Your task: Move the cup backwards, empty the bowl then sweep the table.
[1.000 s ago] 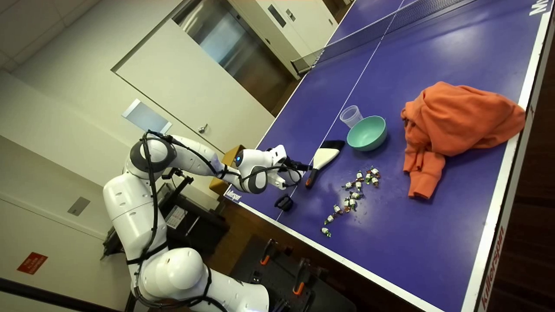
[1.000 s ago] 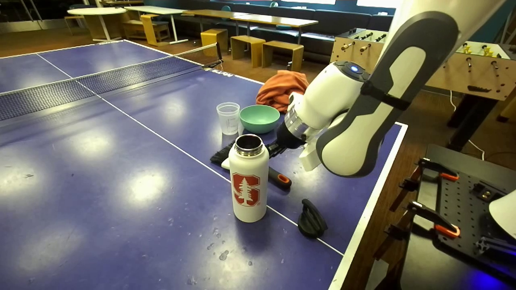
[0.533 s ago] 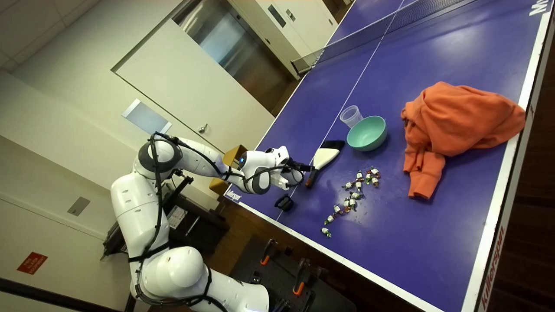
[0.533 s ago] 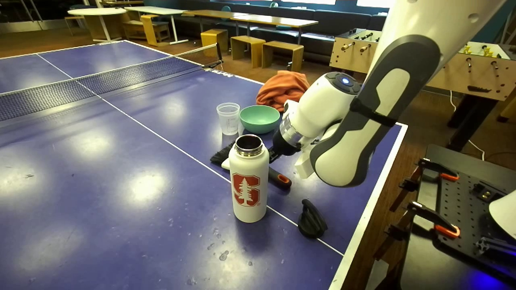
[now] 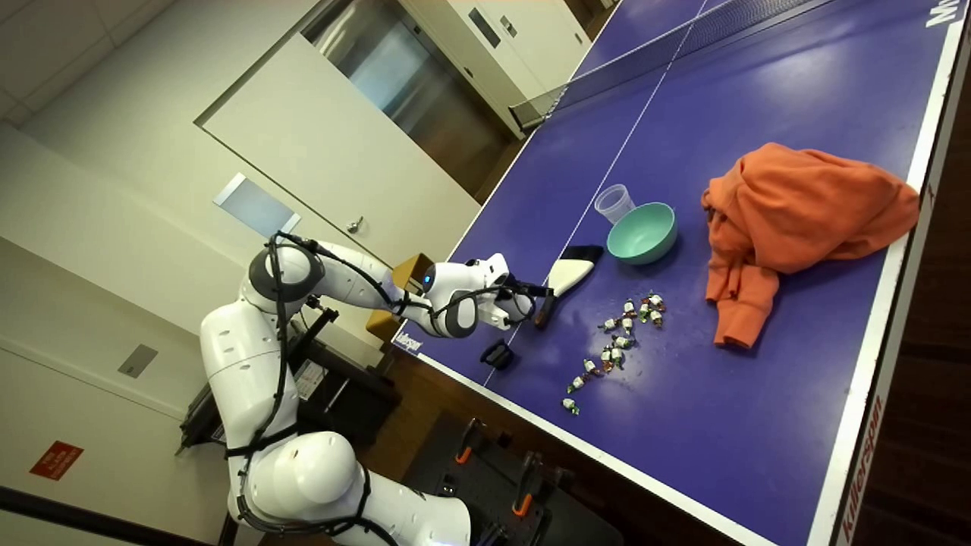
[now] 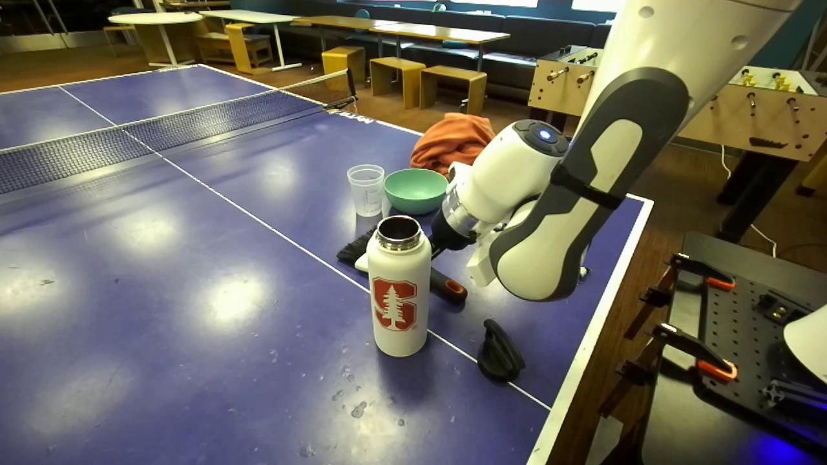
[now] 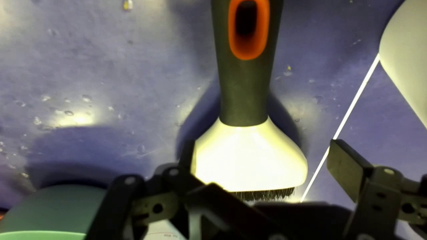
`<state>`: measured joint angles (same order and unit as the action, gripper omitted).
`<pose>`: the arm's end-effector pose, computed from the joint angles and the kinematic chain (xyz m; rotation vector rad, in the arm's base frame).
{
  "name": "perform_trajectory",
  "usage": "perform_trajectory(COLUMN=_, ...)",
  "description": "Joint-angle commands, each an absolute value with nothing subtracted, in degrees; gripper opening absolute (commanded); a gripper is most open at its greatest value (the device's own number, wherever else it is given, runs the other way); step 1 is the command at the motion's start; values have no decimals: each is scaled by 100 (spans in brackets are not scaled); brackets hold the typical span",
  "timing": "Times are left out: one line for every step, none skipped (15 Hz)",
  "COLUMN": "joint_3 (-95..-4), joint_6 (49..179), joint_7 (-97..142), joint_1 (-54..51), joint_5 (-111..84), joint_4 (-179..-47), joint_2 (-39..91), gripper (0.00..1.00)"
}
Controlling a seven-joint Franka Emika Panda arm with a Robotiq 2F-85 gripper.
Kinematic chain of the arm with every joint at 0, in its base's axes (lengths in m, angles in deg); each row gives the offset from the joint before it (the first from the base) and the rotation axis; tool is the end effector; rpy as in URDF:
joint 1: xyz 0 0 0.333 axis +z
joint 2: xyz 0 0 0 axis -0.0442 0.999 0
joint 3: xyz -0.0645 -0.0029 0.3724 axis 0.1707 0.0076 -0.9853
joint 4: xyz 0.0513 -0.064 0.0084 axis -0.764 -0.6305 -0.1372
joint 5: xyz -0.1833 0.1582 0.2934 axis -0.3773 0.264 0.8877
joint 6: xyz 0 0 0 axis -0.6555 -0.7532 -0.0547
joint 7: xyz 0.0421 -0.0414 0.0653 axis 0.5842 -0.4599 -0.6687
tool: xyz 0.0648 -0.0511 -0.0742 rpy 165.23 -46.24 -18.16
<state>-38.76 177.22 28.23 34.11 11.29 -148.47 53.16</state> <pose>0.5549 0.1848 0.1555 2.9971 -0.1167 0.8303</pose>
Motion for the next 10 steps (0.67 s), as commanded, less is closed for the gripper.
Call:
perform_trajectory(joint_3=-3998, joint_6=17722, joint_7=2650, joint_1=3218, joint_5=1044, joint_4=-14686, joint_2=5376, gripper=100)
perform_trajectory(joint_3=-4004, joint_6=17722, joint_7=2648, joint_1=3203, joint_5=1040, joint_4=-14680, joint_2=5399, gripper=100)
perform_trajectory(joint_3=-4025, joint_6=17722, joint_7=2646, joint_1=3174, joint_5=1028, joint_4=-14671, joint_2=5412, gripper=100)
perform_trajectory(joint_3=-4069, joint_6=17722, joint_7=2643, joint_1=3119, joint_5=1001, joint_4=-14675, joint_2=5419, gripper=100)
perform_trajectory(joint_3=-4107, joint_6=17722, joint_7=2637, joint_1=3075, joint_5=970, joint_4=-14680, joint_2=5428, gripper=100)
perform_trajectory(joint_3=-4124, joint_6=17722, joint_7=2633, joint_1=3054, joint_5=949, joint_4=-14678, joint_2=5450, gripper=100)
perform_trajectory(joint_3=-4141, joint_6=17722, joint_7=2631, joint_1=3038, joint_5=930, joint_4=-14680, joint_2=5472, gripper=100)
perform_trajectory(joint_3=-4148, joint_6=17722, joint_7=2632, joint_1=3024, joint_5=927, joint_4=-14675, joint_2=5492, gripper=100)
perform_trajectory(joint_3=-4135, joint_6=17722, joint_7=2628, joint_1=3033, joint_5=936, joint_4=-14650, joint_2=5516, gripper=100)
perform_trajectory(joint_3=-4079, joint_6=17722, joint_7=2621, joint_1=3091, joint_5=967, joint_4=-14612, joint_2=5550, gripper=100)
